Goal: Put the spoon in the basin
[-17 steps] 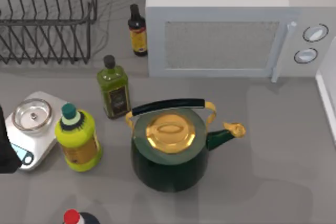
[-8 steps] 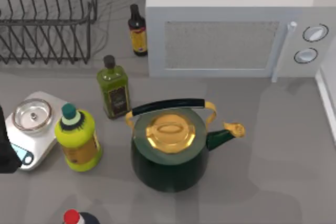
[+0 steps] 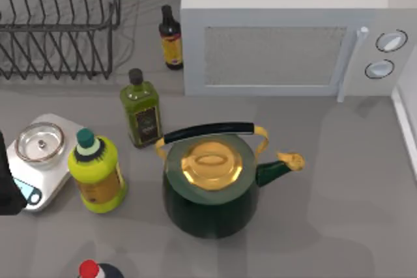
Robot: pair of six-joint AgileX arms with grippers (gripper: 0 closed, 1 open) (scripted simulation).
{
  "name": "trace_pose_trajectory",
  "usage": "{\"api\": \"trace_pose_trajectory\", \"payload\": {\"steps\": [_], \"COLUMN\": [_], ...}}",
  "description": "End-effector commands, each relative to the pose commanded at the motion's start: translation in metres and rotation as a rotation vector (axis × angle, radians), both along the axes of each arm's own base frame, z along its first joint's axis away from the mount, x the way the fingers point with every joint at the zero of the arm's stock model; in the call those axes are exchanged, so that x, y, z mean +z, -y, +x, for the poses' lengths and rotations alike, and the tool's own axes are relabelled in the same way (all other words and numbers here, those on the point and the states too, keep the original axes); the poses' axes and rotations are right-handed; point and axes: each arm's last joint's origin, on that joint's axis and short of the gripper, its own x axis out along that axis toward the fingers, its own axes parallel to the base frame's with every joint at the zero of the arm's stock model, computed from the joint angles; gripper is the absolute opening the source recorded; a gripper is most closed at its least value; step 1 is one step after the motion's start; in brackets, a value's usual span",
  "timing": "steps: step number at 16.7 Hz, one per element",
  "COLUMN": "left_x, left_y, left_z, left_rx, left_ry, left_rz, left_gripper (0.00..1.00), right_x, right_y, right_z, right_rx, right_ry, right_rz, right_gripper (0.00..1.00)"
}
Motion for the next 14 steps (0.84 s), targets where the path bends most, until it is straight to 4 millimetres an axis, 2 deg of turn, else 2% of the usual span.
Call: {"api": "trace_pose_trajectory", "payload": {"steps": [8,14], "left_x": [0.0000,0.0000], "left_y": [0.0000,0.0000], "left_z": [0.0000,0.0000], "left_rx": [0.000,0.000], "left_ry": [0.000,0.000], "left_rz": [0.000,0.000], "left_gripper": [1.00,1.00], "right_x": [0.0000,0.0000], "right_y": [0.0000,0.0000], "right_z": [0.0000,0.0000], "right_rx": [0.000,0.000], "right_ry": [0.000,0.000], "right_rz": [0.000,0.000], "right_gripper": [0.98,1.00]}}
